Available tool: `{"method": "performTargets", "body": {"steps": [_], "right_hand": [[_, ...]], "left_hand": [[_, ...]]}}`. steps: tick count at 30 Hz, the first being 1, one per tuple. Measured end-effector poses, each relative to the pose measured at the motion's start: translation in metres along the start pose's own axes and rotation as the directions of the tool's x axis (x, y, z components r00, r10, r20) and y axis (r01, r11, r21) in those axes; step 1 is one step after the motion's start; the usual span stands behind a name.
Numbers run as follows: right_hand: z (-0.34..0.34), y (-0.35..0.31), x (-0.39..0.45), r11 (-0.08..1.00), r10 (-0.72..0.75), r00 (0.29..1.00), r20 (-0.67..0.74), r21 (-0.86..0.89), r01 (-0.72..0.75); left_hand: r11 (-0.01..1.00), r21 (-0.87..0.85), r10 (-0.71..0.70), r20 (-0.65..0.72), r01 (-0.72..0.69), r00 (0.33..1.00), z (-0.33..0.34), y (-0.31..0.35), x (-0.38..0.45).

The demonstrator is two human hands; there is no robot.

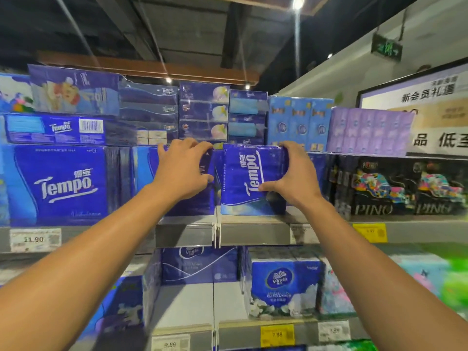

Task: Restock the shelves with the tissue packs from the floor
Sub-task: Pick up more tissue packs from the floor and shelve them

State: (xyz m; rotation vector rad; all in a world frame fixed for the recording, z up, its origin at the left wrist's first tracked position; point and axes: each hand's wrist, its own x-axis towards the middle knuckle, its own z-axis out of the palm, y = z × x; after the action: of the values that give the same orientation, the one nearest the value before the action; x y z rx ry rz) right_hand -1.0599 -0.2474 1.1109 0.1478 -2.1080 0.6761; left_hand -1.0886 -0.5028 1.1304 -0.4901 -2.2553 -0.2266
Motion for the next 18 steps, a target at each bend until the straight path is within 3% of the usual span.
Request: {"method": "performTargets", "body": {"steps": [5, 10, 14, 18], "right_hand": [[-0.001, -0.003, 0.005, 0.998, 0.027, 0.994, -0.106, 0.058, -0.021], [0.002, 0.007, -0.001, 0.962, 0.218, 0.938, -0.271, 0.221, -0.159], [0.007, 0.026, -0.007, 0.889, 0.412, 0.882, -0.227, 0.312, -0.335], [0.002, 0.034, -0.014, 0.893, 0.43, 0.885, -0.177, 0.227, -0.389]], "left_hand": [[1.0, 0.001, 0.003, -0.074, -0.003, 0.997, 0.009, -0.002, -0.002], [1.0, -0.026, -0.004, -0.139, 0.0, 0.99, 0.017, -0.003, -0.005], [1.0, -0.023, -0.001, -0.167, -0.003, 0.986, 0.02, -0.004, -0.006], [0.999, -0.05, 0.002, -0.169, -0.01, 0.986, 0.019, -0.007, -0.008]]}}
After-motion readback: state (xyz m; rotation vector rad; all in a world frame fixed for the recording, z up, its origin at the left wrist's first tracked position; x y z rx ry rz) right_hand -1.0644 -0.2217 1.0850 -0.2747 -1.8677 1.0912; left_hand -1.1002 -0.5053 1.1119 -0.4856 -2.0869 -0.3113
